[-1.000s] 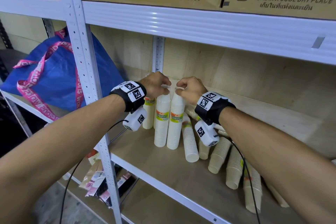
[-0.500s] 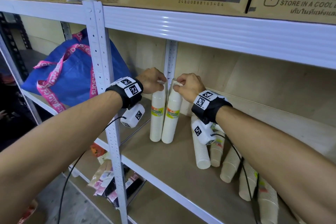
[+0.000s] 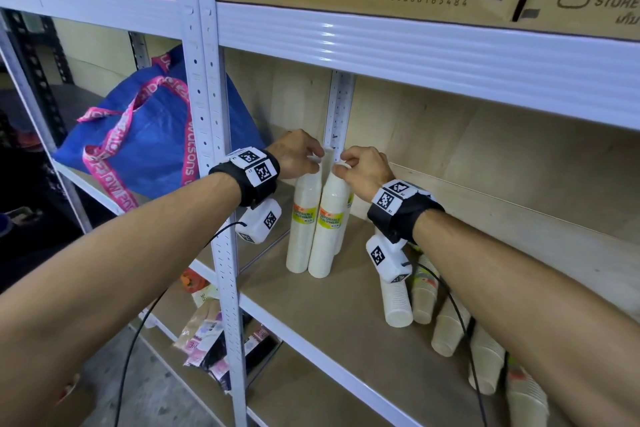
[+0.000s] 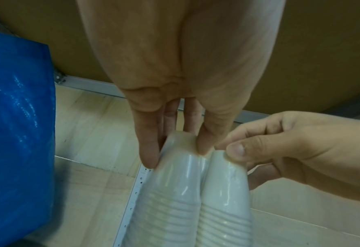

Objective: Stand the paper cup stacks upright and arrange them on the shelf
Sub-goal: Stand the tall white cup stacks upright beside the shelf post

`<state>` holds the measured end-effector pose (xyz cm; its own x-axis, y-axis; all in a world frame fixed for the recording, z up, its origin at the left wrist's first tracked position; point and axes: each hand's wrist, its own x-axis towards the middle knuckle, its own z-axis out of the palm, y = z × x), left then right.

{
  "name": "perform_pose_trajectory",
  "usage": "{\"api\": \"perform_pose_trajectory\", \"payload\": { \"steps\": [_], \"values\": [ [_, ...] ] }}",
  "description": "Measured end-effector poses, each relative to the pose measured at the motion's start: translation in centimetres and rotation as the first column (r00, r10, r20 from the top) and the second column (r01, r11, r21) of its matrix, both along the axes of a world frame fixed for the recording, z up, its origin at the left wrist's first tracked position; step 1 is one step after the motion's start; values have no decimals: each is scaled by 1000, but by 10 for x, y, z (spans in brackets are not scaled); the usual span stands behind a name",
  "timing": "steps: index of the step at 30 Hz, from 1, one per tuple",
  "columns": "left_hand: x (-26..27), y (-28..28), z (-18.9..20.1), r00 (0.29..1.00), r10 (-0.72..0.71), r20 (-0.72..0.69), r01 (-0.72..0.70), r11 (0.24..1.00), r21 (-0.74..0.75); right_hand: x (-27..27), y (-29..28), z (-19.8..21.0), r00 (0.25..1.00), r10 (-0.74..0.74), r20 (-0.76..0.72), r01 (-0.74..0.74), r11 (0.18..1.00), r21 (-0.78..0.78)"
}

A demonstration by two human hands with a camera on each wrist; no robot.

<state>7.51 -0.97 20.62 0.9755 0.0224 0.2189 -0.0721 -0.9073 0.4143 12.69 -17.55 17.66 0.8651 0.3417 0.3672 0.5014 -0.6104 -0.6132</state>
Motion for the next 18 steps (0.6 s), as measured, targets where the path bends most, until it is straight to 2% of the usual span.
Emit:
{"api": "perform_pose_trajectory", "payload": {
  "steps": [5, 9, 18],
  "values": [
    [-3, -5, 13, 1000, 12, 13, -11, 1000, -20, -2, -7, 6, 999, 40, -16, -41, 997, -60],
    [-5, -12, 30, 1000, 0, 21, 0, 1000, -6, -1, -21, 20, 998, 59, -35, -61, 997, -45],
    [-3, -51, 67, 992, -76, 104, 80, 996, -37, 7, -76, 50, 999, -38, -25, 38, 999, -19]
  ]
}}
